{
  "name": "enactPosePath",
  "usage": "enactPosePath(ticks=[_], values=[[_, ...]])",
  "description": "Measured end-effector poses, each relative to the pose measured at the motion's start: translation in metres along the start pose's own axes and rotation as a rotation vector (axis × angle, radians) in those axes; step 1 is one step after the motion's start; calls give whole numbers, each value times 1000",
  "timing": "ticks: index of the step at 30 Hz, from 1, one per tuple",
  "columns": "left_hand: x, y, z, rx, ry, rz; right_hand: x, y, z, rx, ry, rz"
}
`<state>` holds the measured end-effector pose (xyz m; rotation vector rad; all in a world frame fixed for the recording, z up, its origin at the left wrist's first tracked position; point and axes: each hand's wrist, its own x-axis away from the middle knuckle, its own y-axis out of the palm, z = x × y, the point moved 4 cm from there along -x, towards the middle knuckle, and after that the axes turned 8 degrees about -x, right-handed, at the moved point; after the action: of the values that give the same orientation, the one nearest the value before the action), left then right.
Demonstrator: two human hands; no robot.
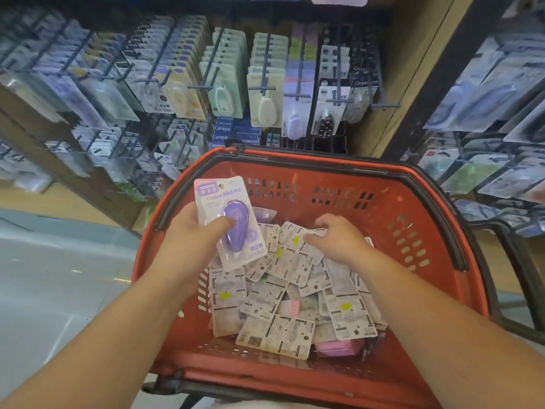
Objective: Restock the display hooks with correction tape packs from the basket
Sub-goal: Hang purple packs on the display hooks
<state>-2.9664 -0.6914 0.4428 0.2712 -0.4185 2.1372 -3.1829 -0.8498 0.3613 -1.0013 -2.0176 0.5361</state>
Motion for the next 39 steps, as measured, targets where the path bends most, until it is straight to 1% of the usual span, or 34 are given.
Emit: enactPosePath(ticks=[1, 3, 5, 8, 10, 12, 14, 17, 19, 21, 23, 24, 26, 27, 29, 31, 34, 36, 37, 39], values=[[0, -4, -3, -22, 0, 14, -8, 7, 9, 118, 34, -42], [0, -12, -9, -64, -5, 43, -17, 19, 18, 261, 61, -82], [2, -16, -15, -75, -19, 51, -24, 27, 19, 331, 64, -33], [5, -19, -22, -94, -31, 46, -25, 35, 9, 355, 46, 33], [5, -20, -26, -81, -44, 51, -22, 36, 5, 281, 39, 17], [5, -19, -28, -64, -59, 44, -15, 28, 0, 98, 27, 19], [5, -15, -27, -48, -71, 19, -2, 12, -10, -68, 4, 59], [6, -2, -20, -38, -44, -30, 35, -16, -42, -156, -123, 129], [10, 13, -11, -6, -19, -67, 65, -25, -62, -214, -230, 144], [13, 28, -2, 26, 3, -92, 90, -24, -76, -302, -320, 96], [17, 39, 6, 54, 44, -92, 103, -16, -78, -421, -361, -1], [17, 43, 9, 57, 65, -102, 107, -14, -79, -499, -379, -17], [19, 48, 14, 69, 89, -132, 110, -13, -75, -721, -389, 1], [21, 50, 16, 77, 96, -157, 110, -15, -72, -804, -382, 49], [23, 52, 15, 87, 69, -196, 109, -22, -67, -860, -384, 173], [26, 51, 12, 109, 67, -202, 106, -25, -64, -899, -378, 203], [33, 50, 14, 152, 61, -227, 104, -22, -69, -883, -385, 189], [35, 48, 19, 123, 140, -246, 106, -18, -82, -792, -444, 172], [35, 45, 20, 119, 171, -223, 106, -16, -88, -776, -475, 155], [33, 30, 22, 116, 223, -112, 99, -14, -93, -805, -493, 89]])
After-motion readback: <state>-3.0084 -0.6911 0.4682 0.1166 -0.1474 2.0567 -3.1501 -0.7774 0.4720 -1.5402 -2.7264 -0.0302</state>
